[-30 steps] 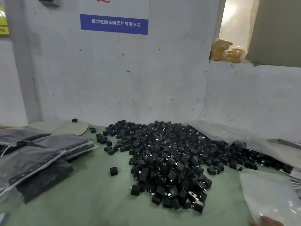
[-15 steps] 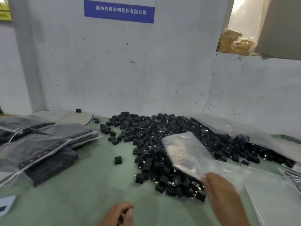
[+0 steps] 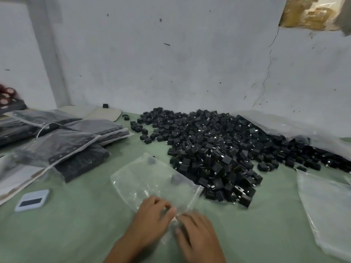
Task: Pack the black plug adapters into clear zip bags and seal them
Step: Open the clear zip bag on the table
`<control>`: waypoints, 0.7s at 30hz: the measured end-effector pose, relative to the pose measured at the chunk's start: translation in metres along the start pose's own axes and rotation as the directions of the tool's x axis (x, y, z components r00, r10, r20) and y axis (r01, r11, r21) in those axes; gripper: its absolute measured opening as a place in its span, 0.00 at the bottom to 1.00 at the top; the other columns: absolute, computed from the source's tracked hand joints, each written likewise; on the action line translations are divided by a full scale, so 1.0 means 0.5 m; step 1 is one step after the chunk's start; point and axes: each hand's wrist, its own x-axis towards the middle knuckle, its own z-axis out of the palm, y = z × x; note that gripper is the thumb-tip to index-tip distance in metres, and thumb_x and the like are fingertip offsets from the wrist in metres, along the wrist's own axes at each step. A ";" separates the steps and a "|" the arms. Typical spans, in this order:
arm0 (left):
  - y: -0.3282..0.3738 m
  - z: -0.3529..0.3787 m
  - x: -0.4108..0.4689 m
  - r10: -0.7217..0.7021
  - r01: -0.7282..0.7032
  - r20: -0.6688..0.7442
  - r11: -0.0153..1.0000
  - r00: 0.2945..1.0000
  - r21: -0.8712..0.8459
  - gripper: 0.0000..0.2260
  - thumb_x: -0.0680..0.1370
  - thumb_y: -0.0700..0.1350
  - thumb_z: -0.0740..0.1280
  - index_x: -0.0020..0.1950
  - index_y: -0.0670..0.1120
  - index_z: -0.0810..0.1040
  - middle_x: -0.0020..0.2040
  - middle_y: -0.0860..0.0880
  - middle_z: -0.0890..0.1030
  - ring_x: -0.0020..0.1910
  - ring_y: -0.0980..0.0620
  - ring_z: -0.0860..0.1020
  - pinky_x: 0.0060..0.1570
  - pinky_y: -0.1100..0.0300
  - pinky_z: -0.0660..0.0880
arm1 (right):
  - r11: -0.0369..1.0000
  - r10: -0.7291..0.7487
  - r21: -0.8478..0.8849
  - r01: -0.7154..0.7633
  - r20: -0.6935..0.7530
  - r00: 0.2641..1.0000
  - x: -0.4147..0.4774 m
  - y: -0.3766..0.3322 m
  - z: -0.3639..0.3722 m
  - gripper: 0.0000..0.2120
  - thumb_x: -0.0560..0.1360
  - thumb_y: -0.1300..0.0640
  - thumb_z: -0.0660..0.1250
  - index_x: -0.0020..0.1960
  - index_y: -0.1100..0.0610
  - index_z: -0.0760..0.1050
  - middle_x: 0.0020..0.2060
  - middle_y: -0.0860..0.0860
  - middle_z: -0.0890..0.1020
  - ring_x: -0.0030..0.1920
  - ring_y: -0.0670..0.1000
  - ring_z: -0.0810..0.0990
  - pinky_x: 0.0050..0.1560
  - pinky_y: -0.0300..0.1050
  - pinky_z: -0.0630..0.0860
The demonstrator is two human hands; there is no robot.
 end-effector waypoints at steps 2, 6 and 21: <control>0.004 -0.009 0.018 0.003 -0.013 0.062 0.987 0.998 0.158 0.25 0.71 0.75 0.57 0.50 0.56 0.75 0.50 0.58 0.69 0.54 0.56 0.68 0.61 0.62 0.65 | 0.987 0.157 0.037 -0.156 -0.019 0.987 0.001 0.019 -0.010 0.11 0.67 0.58 0.77 0.49 0.54 0.84 0.46 0.49 0.84 0.45 0.54 0.84 0.52 0.41 0.72; 0.041 -0.024 0.048 -0.023 -0.031 0.163 0.948 0.986 0.318 0.23 0.70 0.72 0.62 0.54 0.56 0.72 0.54 0.55 0.71 0.57 0.51 0.70 0.63 0.56 0.65 | 0.968 0.209 0.120 -0.221 0.102 0.973 0.005 0.038 -0.021 0.11 0.73 0.59 0.75 0.54 0.53 0.82 0.49 0.46 0.83 0.50 0.51 0.81 0.56 0.41 0.70; 0.041 0.016 0.015 0.089 -0.094 0.035 0.977 0.995 0.192 0.12 0.76 0.61 0.65 0.52 0.55 0.77 0.46 0.57 0.76 0.52 0.55 0.75 0.50 0.61 0.69 | 0.960 0.204 0.166 -0.227 0.143 0.968 -0.007 0.051 -0.008 0.12 0.77 0.57 0.68 0.59 0.50 0.81 0.54 0.44 0.80 0.57 0.48 0.77 0.61 0.47 0.72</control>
